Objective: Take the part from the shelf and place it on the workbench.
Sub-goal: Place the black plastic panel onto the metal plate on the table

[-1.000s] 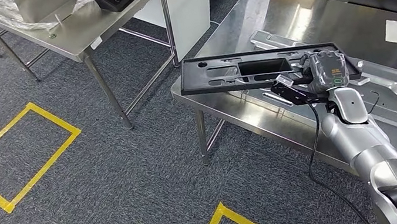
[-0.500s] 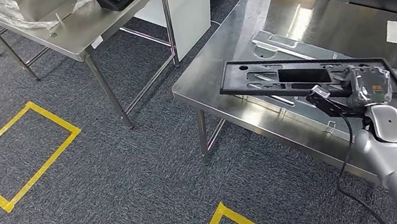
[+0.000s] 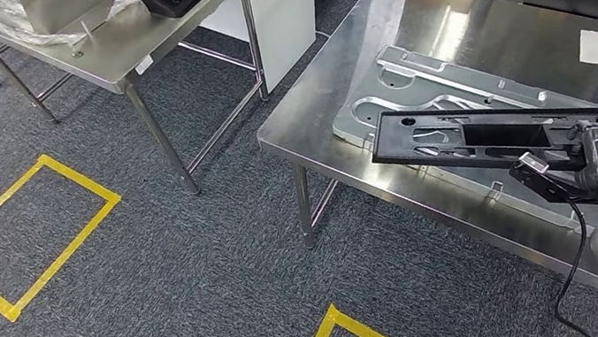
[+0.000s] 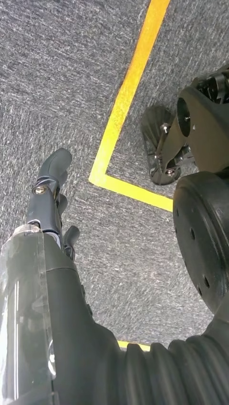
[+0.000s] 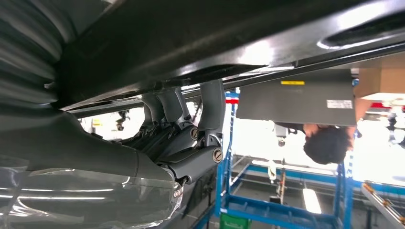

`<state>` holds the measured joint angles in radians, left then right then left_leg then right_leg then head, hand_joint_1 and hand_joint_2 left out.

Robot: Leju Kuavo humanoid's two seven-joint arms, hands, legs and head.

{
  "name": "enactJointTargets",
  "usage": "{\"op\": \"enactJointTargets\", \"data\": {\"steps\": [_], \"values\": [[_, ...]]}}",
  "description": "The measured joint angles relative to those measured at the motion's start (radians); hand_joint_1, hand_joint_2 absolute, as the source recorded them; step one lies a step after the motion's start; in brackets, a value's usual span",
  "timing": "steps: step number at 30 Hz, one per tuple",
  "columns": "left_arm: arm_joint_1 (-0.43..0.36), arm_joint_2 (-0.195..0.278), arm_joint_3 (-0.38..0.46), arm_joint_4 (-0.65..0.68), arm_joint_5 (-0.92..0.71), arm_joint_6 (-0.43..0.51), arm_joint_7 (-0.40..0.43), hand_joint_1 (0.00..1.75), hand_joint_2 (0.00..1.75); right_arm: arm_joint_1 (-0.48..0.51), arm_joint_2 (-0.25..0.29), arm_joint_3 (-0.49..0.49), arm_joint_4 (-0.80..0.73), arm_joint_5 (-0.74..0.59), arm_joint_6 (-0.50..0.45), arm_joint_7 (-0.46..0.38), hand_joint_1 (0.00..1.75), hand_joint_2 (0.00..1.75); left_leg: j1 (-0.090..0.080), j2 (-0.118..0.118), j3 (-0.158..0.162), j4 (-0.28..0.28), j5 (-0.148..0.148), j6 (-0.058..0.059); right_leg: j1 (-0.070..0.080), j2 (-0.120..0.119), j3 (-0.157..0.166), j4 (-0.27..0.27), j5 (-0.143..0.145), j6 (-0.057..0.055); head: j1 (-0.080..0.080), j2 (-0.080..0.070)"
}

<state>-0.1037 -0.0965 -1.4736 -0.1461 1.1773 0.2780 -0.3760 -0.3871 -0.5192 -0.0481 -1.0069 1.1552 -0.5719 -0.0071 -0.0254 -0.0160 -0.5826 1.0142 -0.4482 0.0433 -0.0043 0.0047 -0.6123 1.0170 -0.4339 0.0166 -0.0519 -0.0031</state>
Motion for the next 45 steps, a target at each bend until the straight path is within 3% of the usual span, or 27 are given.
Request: {"op": "enactJointTargets", "data": {"steps": [21, 28, 31, 33, 34, 36, 38, 39, 41, 42, 43, 45], "values": [[0.009, 0.005, 0.02, 0.0, 0.028, -0.014, 0.002, 0.0, 1.75, 0.022, -0.015, -0.007, -0.042, -0.059, 0.021, -0.002, 1.75, 1.75, -0.001, 0.0, -0.001, 0.0, 0.0, 0.0, -0.001, 0.0, 0.0, 0.0, 0.0, 0.0, 0.0, 0.0], [0.008, 0.009, 0.018, 0.0, 0.0, -0.036, 0.013, 0.0, 1.75, -0.004, -0.011, 0.006, -0.022, -0.049, 0.022, -0.002, 1.75, 1.75, -0.005, 0.0, -0.002, 0.004, -0.005, 0.01, -0.009, -0.001, 0.001, -0.002, 0.0, 0.007, 0.0, 0.0], [0.007, 0.009, 0.016, 0.0, -0.005, -0.036, 0.021, 0.0, 1.75, -0.015, -0.008, 0.013, -0.017, -0.043, 0.022, -0.002, 1.75, 1.75, -0.004, 0.0, 0.004, -0.009, -0.007, 0.022, -0.009, 0.0, 0.002, 0.011, 0.007, 0.016, 0.0, 0.0], [0.007, 0.01, 0.015, 0.0, -0.005, -0.037, 0.023, 0.0, 1.75, -0.023, -0.006, 0.018, -0.015, -0.04, 0.022, -0.001, 1.75, 1.75, -0.001, -0.001, 0.021, -0.021, -0.014, 0.033, -0.01, 0.0, -0.019, 0.055, -0.009, 0.021, 0.0, 0.0], [0.008, 0.01, 0.015, 0.0, -0.004, -0.038, 0.023, 0.0, 1.75, -0.029, -0.006, 0.02, -0.014, -0.039, 0.023, -0.001, 1.75, 1.75, -0.001, -0.001, 0.031, -0.024, -0.017, 0.036, -0.011, -0.001, -0.045, 0.1, -0.03, 0.022, 0.001, 0.0], [0.009, 0.011, 0.015, 0.0, -0.004, -0.039, 0.023, 0.0, 1.75, -0.042, -0.005, 0.023, -0.008, -0.038, 0.024, -0.001, 1.75, 1.75, -0.001, 0.0, 0.042, -0.024, -0.024, 0.036, -0.013, -0.001, -0.117, 0.219, -0.076, 0.026, 0.001, 0.0], [0.012, 0.011, 0.015, 0.0, -0.004, -0.039, 0.021, 0.0, 1.75, -0.052, -0.004, 0.028, 0.003, -0.039, 0.025, -0.003, 1.75, 1.75, 0.0, 0.001, 0.057, -0.024, -0.035, 0.031, -0.018, -0.002, -0.165, 0.279, -0.079, 0.031, 0.001, 0.0], [0.013, 0.011, 0.015, 0.0, -0.004, -0.039, 0.02, 0.0, 1.75, -0.058, -0.004, 0.032, 0.01, -0.041, 0.026, -0.007, 1.75, 1.75, 0.001, 0.0, 0.069, -0.023, -0.043, 0.026, -0.022, -0.003, -0.164, 0.257, -0.055, 0.035, 0.001, 0.0], [0.015, 0.012, 0.014, 0.0, -0.004, -0.039, 0.016, 0.0, 1.75, -0.069, -0.004, 0.039, 0.023, -0.046, 0.025, -0.012, 1.75, 1.75, 0.004, 0.001, 0.095, -0.022, -0.065, 0.015, -0.032, -0.008, -0.119, 0.131, 0.021, 0.043, 0.001, 0.0], [0.015, 0.012, 0.014, 0.0, -0.004, -0.039, 0.015, 0.0, 1.75, -0.075, -0.004, 0.043, 0.03, -0.049, 0.024, -0.014, 1.75, 1.75, 0.005, 0.002, 0.107, -0.022, -0.077, 0.009, -0.032, -0.011, -0.097, 0.071, 0.044, 0.044, 0.001, 0.0], [0.014, 0.013, 0.014, 0.0, -0.005, -0.039, 0.014, 0.0, 1.75, -0.079, -0.003, 0.046, 0.038, -0.051, 0.022, -0.014, 1.75, 1.75, 0.006, 0.002, 0.116, -0.024, -0.088, 0.001, -0.029, -0.013, -0.08, 0.031, 0.057, 0.038, 0.001, 0.0], [0.013, 0.015, 0.014, 0.0, -0.007, -0.04, 0.012, 0.0, 1.75, -0.084, -0.005, 0.052, 0.048, -0.055, 0.019, -0.014, 1.75, 1.75, 0.007, 0.003, 0.132, -0.023, -0.098, -0.012, -0.019, -0.012, -0.067, 0.014, 0.043, 0.019, 0.001, 0.0]]}}
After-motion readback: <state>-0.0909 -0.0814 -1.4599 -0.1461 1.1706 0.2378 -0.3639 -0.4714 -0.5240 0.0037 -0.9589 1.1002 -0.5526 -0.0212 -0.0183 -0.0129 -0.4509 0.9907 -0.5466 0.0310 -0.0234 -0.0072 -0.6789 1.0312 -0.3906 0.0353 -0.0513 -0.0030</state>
